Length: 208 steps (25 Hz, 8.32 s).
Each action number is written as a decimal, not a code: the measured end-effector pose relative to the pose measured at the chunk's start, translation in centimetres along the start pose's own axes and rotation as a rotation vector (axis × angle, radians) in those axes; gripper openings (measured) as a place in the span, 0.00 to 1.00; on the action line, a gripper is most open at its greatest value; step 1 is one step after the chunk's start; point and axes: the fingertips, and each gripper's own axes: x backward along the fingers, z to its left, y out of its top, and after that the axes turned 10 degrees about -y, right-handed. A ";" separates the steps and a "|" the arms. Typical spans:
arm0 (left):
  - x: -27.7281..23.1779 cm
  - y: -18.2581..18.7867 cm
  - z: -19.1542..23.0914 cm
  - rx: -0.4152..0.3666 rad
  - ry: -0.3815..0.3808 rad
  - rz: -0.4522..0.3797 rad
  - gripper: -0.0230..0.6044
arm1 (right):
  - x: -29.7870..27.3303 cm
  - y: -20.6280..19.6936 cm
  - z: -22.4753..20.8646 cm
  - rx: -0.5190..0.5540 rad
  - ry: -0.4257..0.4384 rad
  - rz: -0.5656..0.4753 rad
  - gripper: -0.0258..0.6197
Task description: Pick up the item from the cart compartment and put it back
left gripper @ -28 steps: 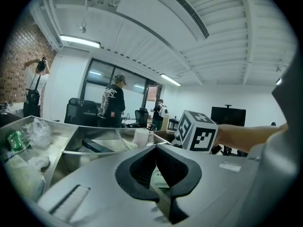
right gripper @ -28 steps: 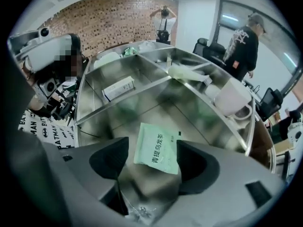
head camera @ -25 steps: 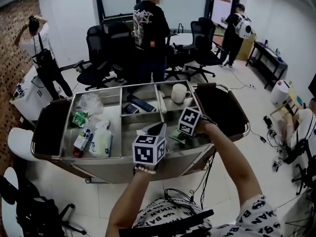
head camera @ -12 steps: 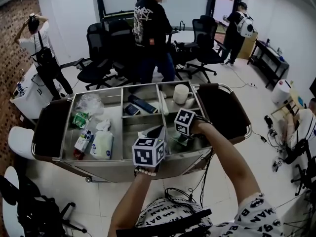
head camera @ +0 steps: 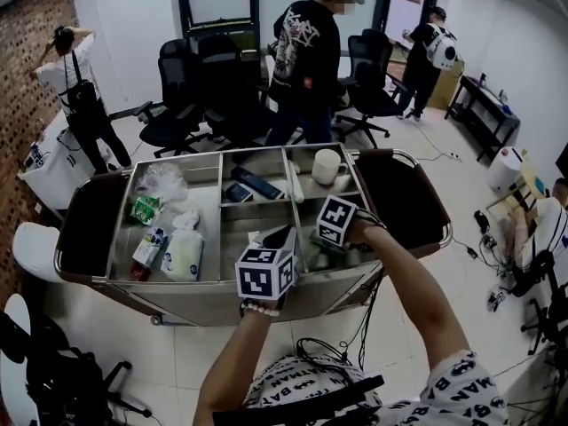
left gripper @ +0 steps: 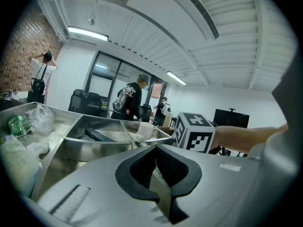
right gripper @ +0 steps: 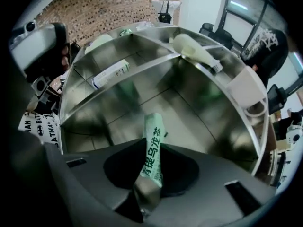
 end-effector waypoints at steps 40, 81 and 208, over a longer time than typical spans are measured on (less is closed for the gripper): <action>11.6 -11.3 -10.8 0.021 0.121 -0.131 0.04 | 15.1 -10.6 17.9 -0.663 -0.090 -1.024 0.17; 11.6 -14.5 -12.0 0.050 0.089 -0.096 0.04 | 13.1 -11.5 20.2 -0.707 -0.076 -0.998 0.17; 16.6 -15.7 -12.3 0.092 0.171 -0.158 0.04 | 12.3 -10.2 23.6 -0.598 -0.135 -1.002 0.04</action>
